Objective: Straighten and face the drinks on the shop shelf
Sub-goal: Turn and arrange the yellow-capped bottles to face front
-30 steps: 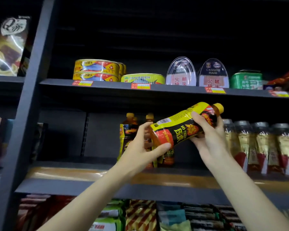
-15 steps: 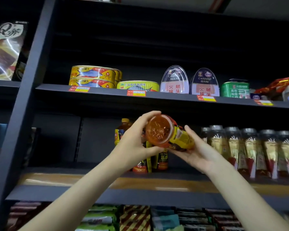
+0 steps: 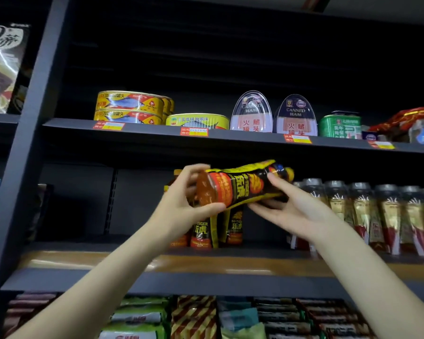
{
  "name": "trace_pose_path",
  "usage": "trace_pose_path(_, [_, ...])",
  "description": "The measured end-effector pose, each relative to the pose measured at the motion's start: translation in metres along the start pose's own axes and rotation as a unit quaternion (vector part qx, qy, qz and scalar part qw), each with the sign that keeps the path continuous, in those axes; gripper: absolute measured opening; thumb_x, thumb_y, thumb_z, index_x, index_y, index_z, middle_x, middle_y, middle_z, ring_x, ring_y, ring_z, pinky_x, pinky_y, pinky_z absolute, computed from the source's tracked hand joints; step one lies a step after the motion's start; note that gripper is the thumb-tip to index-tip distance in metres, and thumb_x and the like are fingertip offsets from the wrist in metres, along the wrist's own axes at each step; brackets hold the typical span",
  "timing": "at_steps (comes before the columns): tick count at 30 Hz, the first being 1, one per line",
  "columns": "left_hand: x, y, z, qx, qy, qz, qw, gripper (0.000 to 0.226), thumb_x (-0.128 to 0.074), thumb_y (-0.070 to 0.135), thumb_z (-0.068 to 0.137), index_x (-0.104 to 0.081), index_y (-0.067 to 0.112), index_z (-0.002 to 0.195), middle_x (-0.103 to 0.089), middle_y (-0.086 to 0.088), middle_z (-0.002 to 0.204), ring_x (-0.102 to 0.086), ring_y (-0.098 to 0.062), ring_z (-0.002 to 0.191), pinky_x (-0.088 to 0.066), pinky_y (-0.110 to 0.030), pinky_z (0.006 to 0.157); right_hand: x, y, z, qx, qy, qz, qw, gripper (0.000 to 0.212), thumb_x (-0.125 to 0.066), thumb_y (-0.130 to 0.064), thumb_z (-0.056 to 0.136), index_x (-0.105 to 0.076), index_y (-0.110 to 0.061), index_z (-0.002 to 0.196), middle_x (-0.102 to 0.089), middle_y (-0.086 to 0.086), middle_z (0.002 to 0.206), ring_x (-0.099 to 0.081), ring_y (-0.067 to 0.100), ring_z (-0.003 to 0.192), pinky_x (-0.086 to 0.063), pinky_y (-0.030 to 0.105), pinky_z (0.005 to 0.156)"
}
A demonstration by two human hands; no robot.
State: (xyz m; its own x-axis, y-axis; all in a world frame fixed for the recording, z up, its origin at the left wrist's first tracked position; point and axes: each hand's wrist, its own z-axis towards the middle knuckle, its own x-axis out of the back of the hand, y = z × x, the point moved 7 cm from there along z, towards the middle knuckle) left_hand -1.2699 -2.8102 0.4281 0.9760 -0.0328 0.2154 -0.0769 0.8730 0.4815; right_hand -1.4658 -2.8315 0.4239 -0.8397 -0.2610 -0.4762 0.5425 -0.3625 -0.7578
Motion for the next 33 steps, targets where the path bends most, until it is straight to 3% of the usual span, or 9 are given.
trace_pose_path(4, [-0.007,0.015,0.002,-0.073,-0.096,0.085,0.989,0.067,-0.074,0.018,0.071,-0.044,0.042,0.125,-0.043,0.012,0.13,-0.045,-0.011,0.122,-0.054,-0.022,0.084,0.004,0.015,0.002,-0.038,0.021,0.072,0.996,0.055,-0.073,-0.013,0.071,-0.05,-0.006,0.12,-0.054,0.032,0.113,-0.057,0.048,0.095,-0.051,0.061,0.075])
trace_pose_path(7, [-0.006,0.0,0.005,-0.003,-0.071,0.048,0.996,0.062,-0.073,0.026,0.073,-0.043,0.04,0.125,-0.046,0.006,0.13,-0.055,-0.017,0.112,-0.055,-0.019,0.075,0.006,0.02,0.003,0.002,0.043,0.088,0.995,0.043,-0.072,-0.012,0.077,-0.053,-0.005,0.115,-0.059,0.026,0.109,-0.061,0.042,0.09,-0.052,0.057,0.073])
trace_pose_path(11, [-0.003,-0.025,0.001,0.11,-0.035,-0.075,0.991,0.048,-0.073,0.02,0.075,-0.052,0.031,0.117,-0.056,-0.007,0.118,-0.065,-0.022,0.099,-0.058,-0.034,0.077,0.003,0.013,0.003,0.093,0.018,0.015,0.995,0.068,-0.073,-0.014,0.064,-0.049,-0.013,0.128,-0.067,0.014,0.112,-0.067,0.032,0.097,-0.054,0.052,0.081])
trace_pose_path(14, [-0.002,-0.033,0.0,0.09,-0.078,0.004,0.993,0.051,-0.079,0.016,0.072,-0.051,0.033,0.111,-0.058,-0.002,0.115,-0.066,-0.02,0.098,-0.055,-0.033,0.084,-0.002,0.001,-0.004,0.193,-0.003,-0.081,0.978,0.069,-0.076,-0.019,0.06,-0.049,-0.022,0.123,-0.066,0.008,0.116,-0.067,0.023,0.102,-0.056,0.044,0.084])
trace_pose_path(16, [0.0,-0.039,0.004,0.071,-0.097,0.122,0.985,0.046,-0.077,0.017,0.074,-0.051,0.036,0.107,-0.057,0.004,0.118,-0.06,-0.015,0.108,-0.052,-0.033,0.089,-0.01,-0.012,-0.014,0.3,0.005,-0.237,0.924,0.07,-0.081,-0.024,0.058,-0.047,-0.035,0.119,-0.062,-0.003,0.118,-0.062,0.012,0.107,-0.053,0.035,0.09])
trace_pose_path(19, [0.005,-0.045,0.01,0.068,-0.074,0.183,0.978,0.042,-0.071,0.019,0.08,-0.05,0.035,0.112,-0.053,0.011,0.122,-0.052,-0.009,0.114,-0.046,-0.027,0.092,-0.032,-0.019,-0.027,0.417,-0.016,-0.453,0.788,0.083,-0.085,-0.021,0.063,-0.032,-0.048,0.121,-0.045,-0.026,0.122,-0.049,0.002,0.118,-0.045,0.026,0.1])
trace_pose_path(22, [0.006,-0.045,0.011,0.055,-0.069,0.198,0.976,0.043,-0.07,0.02,0.081,-0.05,0.035,0.115,-0.052,0.012,0.123,-0.051,-0.009,0.115,-0.044,-0.027,0.093,-0.034,-0.018,-0.031,0.449,-0.024,-0.497,0.742,0.086,-0.086,-0.024,0.064,-0.028,-0.051,0.122,-0.038,-0.03,0.125,-0.045,0.007,0.124,-0.045,0.036,0.103])
trace_pose_path(28, [0.001,-0.043,0.011,0.066,-0.081,0.176,0.979,0.046,-0.073,0.024,0.077,-0.049,0.034,0.115,-0.052,0.009,0.125,-0.052,-0.012,0.117,-0.046,-0.029,0.095,-0.034,-0.024,-0.029,0.432,-0.043,-0.461,0.774,0.09,-0.086,-0.024,0.062,-0.028,-0.05,0.125,-0.046,-0.021,0.127,-0.05,0.004,0.119,-0.049,0.029,0.098])
trace_pose_path(33, [-0.025,-0.031,-0.008,0.073,-0.104,-0.008,0.992,0.068,-0.081,0.03,0.062,-0.045,0.039,0.119,-0.061,0.008,0.111,-0.067,-0.007,0.093,-0.054,-0.026,0.082,-0.015,-0.021,-0.012,0.273,0.017,-0.181,0.945,0.085,-0.078,-0.03,0.06,-0.035,-0.036,0.133,-0.058,0.004,0.121,-0.061,0.017,0.109,-0.056,0.035,0.081])
